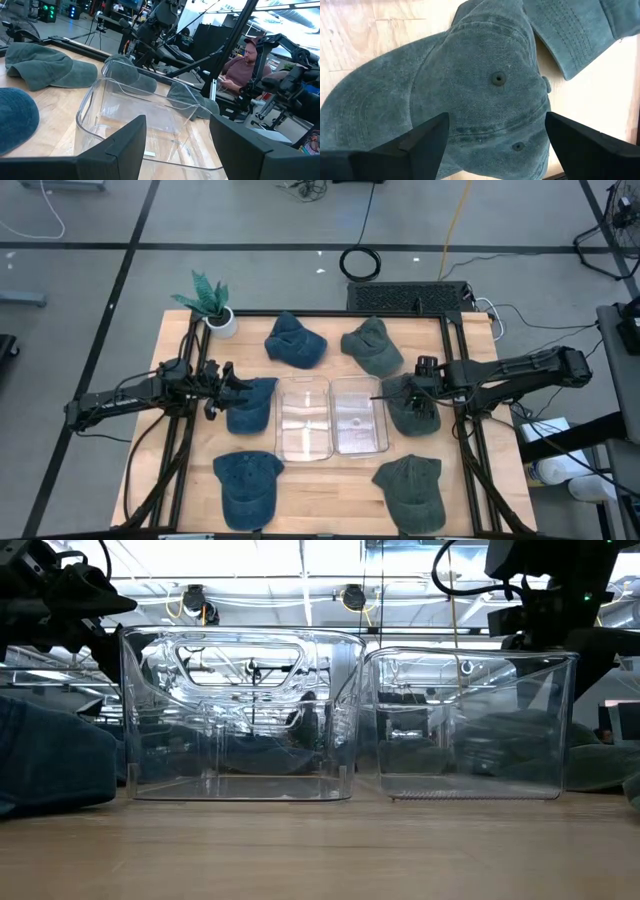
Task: Pick & Place hat
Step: Put the middle gray cap into the right transparent bin
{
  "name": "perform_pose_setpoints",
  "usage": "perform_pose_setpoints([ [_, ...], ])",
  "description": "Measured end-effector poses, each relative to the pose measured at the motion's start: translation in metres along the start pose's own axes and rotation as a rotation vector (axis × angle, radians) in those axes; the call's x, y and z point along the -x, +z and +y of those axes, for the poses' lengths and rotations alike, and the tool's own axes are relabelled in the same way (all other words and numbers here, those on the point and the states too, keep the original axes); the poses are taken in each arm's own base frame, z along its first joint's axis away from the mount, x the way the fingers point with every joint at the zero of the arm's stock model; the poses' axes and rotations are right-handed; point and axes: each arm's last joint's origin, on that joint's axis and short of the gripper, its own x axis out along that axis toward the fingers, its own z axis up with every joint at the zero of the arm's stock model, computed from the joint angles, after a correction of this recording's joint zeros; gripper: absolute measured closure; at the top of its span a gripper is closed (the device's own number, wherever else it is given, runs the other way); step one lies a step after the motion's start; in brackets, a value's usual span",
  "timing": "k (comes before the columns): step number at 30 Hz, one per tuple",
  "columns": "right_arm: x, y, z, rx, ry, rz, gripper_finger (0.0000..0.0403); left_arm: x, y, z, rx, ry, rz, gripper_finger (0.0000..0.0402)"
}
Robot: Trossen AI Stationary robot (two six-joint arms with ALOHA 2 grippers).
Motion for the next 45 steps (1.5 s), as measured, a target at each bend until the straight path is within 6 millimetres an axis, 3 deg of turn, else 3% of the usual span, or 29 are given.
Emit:
perform_pose_setpoints([
  [20, -0.0033, -0.0006, 0.0011, 0.006, 0.005, -0.004, 0.0101, 0.0000, 0.0000, 0.0000, 0.000, 0.000, 0.000, 0.0174],
  [34, -0.0033, -0.0006, 0.0012, 0.007, 0.007, -0.004, 0.0283, 0.0000, 0.0000, 0.0000, 0.000, 0.000, 0.000, 0.0174],
  [45, -0.0032, -0.0004, 0.0022, 0.019, 0.042, -0.004, 0.0385, 0.0000, 0.0000, 0.0000, 0.000, 0.000, 0.000, 0.0174],
])
